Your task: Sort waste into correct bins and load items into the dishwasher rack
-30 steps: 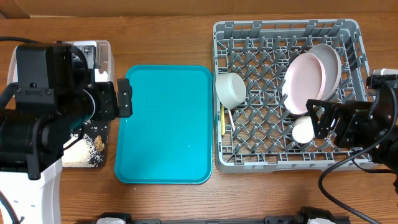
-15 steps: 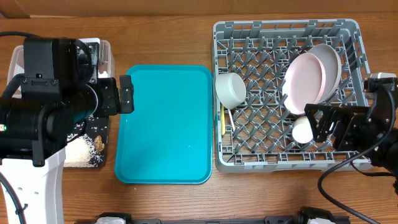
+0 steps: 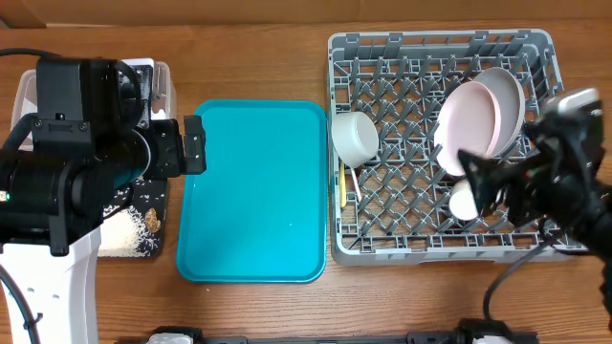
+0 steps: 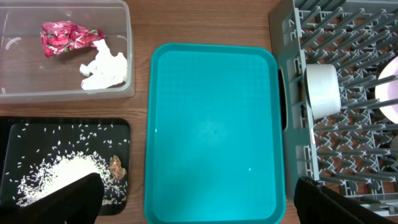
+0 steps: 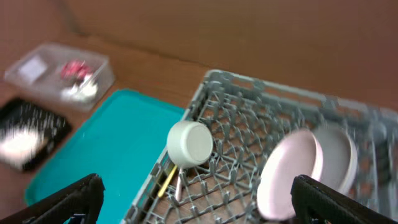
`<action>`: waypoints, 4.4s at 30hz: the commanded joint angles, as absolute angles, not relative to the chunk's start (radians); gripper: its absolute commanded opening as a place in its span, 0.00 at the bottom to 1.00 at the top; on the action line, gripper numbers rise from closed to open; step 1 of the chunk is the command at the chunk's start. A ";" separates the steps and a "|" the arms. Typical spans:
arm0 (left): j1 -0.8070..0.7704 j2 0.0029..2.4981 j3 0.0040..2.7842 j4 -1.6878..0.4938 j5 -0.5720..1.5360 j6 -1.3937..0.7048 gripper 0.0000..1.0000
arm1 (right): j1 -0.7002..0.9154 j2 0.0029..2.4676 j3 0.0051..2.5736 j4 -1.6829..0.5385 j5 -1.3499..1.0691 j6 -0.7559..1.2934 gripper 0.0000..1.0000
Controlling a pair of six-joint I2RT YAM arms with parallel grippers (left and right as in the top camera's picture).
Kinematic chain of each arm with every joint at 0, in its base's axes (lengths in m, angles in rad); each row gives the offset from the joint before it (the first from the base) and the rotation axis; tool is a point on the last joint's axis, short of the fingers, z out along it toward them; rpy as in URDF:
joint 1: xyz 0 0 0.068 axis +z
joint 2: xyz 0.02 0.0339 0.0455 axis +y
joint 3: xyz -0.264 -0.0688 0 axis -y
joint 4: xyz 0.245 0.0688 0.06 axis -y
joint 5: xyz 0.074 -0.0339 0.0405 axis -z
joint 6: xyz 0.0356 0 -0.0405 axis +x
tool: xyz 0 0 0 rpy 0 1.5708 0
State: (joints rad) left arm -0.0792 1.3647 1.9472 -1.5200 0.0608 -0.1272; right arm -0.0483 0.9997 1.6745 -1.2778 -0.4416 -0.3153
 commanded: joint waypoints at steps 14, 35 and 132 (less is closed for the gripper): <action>-0.086 1.370 1.949 -1.518 0.071 -0.112 1.00 | -0.012 0.599 1.011 -0.805 -0.439 -0.361 1.00; -0.086 1.370 1.949 -1.518 0.071 -0.112 1.00 | 0.088 0.103 0.307 -0.414 -0.374 -0.204 1.00; -0.085 0.210 0.359 -0.305 0.168 0.082 1.00 | 0.091 0.003 0.008 -0.053 -0.368 -0.208 1.00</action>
